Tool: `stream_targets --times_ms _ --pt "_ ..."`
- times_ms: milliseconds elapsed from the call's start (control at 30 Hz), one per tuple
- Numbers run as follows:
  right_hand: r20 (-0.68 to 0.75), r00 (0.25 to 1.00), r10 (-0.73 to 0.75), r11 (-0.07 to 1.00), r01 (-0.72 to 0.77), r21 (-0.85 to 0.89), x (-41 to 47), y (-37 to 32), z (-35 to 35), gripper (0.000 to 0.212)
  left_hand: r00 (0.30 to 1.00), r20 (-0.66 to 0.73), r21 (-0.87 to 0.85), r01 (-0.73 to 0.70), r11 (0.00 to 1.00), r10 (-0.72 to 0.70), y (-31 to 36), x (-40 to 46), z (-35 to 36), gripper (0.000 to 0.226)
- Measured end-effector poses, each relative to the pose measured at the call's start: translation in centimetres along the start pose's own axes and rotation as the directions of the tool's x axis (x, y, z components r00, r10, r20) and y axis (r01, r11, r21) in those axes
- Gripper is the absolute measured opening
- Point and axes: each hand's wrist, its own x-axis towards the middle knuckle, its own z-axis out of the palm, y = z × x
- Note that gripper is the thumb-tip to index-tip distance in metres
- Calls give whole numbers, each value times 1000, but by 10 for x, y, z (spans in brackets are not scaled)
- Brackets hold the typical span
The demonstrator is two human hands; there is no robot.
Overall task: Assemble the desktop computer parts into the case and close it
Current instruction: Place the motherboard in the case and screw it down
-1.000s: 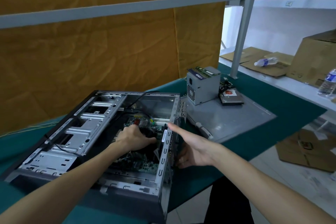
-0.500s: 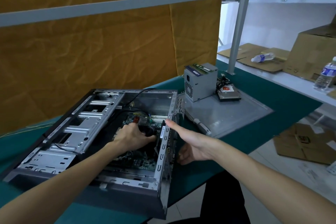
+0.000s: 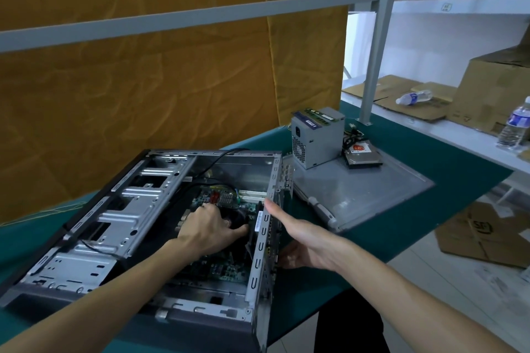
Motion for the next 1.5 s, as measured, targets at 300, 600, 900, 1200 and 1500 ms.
stream_targets --times_ms 300,600,900,1200,1500 --pt "25 998 -64 994 61 95 13 8 -22 74 999 47 88 -18 996 14 -7 3 0 102" --pt "-61 976 -208 978 207 -17 24 -13 -27 159 998 19 36 -62 997 61 -6 2 -3 71" --pt "21 986 -163 981 160 106 23 2 -27 111 998 -11 30 -69 997 69 -10 4 -3 74" --pt "-87 988 -125 992 127 13 17 37 -1 61 989 145 61 11 998 -20 -6 5 5 102" --pt "-173 985 -14 994 -5 -110 -4 55 17 17 985 169 85 26 996 -40 0 9 -6 68"
